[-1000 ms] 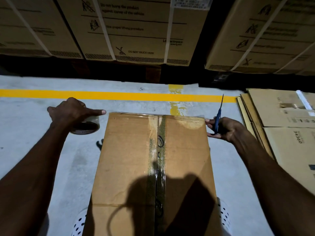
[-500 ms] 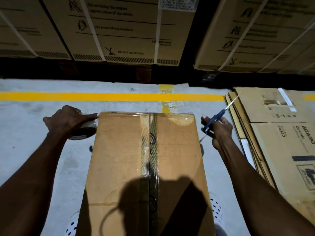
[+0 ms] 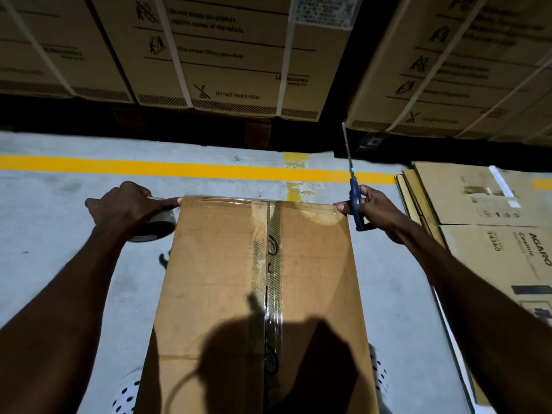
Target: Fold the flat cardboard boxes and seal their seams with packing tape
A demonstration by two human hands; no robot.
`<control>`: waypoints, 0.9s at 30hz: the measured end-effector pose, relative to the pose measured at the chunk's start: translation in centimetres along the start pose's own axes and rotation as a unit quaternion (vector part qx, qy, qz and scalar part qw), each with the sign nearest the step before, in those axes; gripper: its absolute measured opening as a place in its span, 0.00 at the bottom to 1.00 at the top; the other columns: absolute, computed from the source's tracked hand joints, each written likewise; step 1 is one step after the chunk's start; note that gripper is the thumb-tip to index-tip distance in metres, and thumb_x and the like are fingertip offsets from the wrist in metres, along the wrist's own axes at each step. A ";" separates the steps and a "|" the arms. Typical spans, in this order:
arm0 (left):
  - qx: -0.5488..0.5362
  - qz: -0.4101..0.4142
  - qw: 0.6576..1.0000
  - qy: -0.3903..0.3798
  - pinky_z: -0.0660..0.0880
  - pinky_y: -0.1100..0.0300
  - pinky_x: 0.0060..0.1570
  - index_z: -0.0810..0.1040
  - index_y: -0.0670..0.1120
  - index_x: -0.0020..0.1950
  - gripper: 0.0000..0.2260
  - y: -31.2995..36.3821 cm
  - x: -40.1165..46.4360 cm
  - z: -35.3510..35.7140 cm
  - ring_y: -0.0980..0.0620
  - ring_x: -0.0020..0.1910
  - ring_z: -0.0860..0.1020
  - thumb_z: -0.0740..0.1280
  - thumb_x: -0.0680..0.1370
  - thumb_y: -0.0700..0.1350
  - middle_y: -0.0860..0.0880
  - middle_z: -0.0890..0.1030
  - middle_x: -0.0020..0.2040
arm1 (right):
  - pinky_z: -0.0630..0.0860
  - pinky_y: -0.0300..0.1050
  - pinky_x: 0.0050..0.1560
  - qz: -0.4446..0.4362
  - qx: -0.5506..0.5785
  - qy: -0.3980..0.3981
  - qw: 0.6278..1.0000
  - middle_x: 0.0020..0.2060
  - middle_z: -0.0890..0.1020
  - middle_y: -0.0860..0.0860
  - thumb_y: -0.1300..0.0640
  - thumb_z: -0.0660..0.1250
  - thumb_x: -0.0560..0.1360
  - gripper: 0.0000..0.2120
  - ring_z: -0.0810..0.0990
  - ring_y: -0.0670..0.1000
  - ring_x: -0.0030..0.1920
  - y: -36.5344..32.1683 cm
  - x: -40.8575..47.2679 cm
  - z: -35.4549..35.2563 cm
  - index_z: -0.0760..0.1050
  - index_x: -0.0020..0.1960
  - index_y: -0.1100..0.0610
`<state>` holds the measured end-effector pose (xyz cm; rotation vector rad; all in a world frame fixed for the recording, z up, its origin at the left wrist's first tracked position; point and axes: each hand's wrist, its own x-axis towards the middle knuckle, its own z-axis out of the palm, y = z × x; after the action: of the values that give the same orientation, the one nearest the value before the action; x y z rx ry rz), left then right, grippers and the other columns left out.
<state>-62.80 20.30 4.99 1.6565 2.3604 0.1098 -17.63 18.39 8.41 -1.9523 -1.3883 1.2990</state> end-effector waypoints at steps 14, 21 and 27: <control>-0.001 0.010 1.000 0.008 0.61 0.48 0.51 0.78 0.44 0.34 0.35 0.0 0.0 0.3 0.43 0.41 0.77 0.62 0.65 0.78 0.45 0.79 0.34 | 0.80 0.45 0.40 -0.089 -0.067 -0.050 0.993 0.42 0.85 0.57 0.68 0.75 0.73 0.13 0.87 0.47 0.46 -3.4 1.7 3.2 0.71 0.45 0.60; -0.002 0.021 1.000 0.014 0.63 0.47 0.55 0.79 0.45 0.34 0.35 -0.1 0.2 0.6 0.43 0.43 0.77 0.61 0.65 0.79 0.46 0.80 0.34 | 0.74 0.50 0.40 -0.088 -0.201 -0.105 0.970 0.42 0.85 0.62 0.56 0.83 0.66 0.16 0.86 0.59 0.49 -6.0 2.2 2.6 0.75 0.41 0.57; -0.023 0.008 1.000 0.009 0.61 0.48 0.51 0.79 0.44 0.35 0.36 -0.3 -0.1 0.8 0.44 0.41 0.76 0.61 0.65 0.79 0.46 0.79 0.33 | 0.78 0.43 0.33 -0.089 -0.010 -0.101 0.991 0.33 0.81 0.54 0.63 0.78 0.71 0.15 0.83 0.48 0.34 -7.8 0.5 5.9 0.71 0.43 0.60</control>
<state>-62.85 20.07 4.12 1.6615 2.3401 0.1810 -26.61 21.12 11.28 -1.7018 -1.6353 1.4322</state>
